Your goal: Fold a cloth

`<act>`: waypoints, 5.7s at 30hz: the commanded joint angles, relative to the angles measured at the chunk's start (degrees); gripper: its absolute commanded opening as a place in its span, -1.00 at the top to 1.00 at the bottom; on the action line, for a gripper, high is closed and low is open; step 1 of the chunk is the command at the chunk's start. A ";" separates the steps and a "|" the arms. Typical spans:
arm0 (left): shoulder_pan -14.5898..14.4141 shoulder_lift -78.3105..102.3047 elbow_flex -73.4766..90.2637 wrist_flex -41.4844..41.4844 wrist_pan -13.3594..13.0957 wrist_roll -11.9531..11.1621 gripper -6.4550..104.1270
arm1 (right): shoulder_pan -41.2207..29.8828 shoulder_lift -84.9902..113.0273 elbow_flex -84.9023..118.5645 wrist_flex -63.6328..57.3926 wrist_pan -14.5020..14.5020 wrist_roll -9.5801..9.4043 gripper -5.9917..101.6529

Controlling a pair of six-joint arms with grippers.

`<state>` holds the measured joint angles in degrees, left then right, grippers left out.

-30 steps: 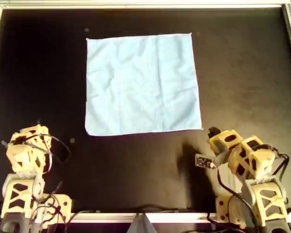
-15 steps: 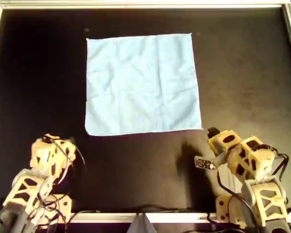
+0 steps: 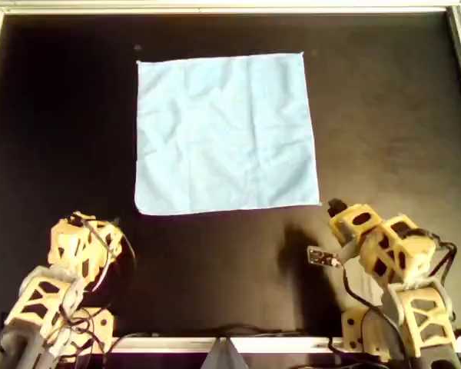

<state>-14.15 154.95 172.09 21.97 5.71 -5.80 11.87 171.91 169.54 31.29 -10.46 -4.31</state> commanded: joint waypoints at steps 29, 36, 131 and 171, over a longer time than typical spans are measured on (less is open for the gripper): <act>-1.49 -28.74 -16.52 -0.88 0.26 0.62 -0.42 | 0.79 -75.32 -38.94 -4.39 -0.79 0.44 -0.24; -1.49 -45.09 -26.81 -0.97 0.26 0.70 -0.42 | 0.35 -82.53 -47.37 -4.31 0.09 0.35 -0.52; -10.11 -46.67 -50.19 -2.64 -1.05 12.48 0.91 | -0.18 -77.70 -58.10 -4.57 0.00 0.26 0.90; 1.67 -115.93 -139.57 -3.43 -0.88 13.89 0.91 | -3.60 -132.71 -138.60 -4.57 0.09 -0.53 0.90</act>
<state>-13.62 38.67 38.85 19.95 4.22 7.82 8.70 38.94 38.23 28.74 -10.63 -4.57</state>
